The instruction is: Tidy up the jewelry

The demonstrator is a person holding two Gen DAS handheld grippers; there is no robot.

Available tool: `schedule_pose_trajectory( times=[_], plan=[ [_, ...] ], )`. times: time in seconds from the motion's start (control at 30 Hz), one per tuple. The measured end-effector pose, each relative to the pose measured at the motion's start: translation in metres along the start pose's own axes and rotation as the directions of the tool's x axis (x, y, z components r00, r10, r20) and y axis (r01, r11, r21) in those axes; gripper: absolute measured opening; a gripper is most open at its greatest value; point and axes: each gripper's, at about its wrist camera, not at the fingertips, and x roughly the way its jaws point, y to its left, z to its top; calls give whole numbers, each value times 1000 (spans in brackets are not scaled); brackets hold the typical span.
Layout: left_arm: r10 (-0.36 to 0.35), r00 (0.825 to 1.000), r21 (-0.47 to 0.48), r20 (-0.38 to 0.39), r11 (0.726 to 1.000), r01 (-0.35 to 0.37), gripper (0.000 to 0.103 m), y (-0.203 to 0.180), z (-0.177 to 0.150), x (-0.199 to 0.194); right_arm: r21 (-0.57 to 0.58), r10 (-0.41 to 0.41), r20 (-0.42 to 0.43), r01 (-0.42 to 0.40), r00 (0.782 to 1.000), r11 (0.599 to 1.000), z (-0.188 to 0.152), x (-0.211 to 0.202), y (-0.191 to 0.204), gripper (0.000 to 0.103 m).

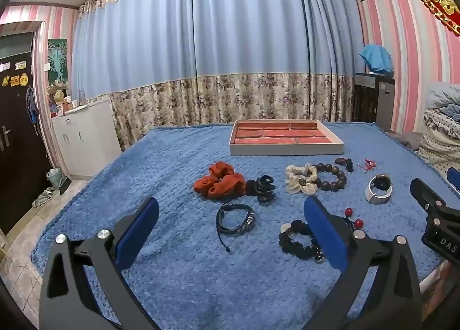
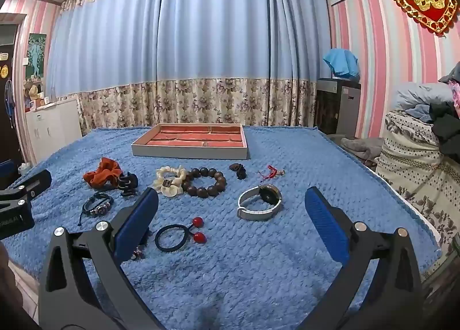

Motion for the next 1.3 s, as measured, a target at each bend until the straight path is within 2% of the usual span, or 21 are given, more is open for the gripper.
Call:
schedule_pose_trajectory(
  times=[0.3,0.33,1.3],
  plan=[
    [4,1000,10,-6,1000,-4,99,-4,7,5,0,1,-12,-1,1000,1000,0,-2,-2,99],
    [0,1000,18,16,1000,-1,99,-3,0,0,-1,0,-13,0,1000,1000,0,-4,-4,99],
    [-10,1000,18,12,1000,10,99,-4,0,-4,-6,-11,-1,11,1000,1000,0,-5,-3,99]
  ],
)
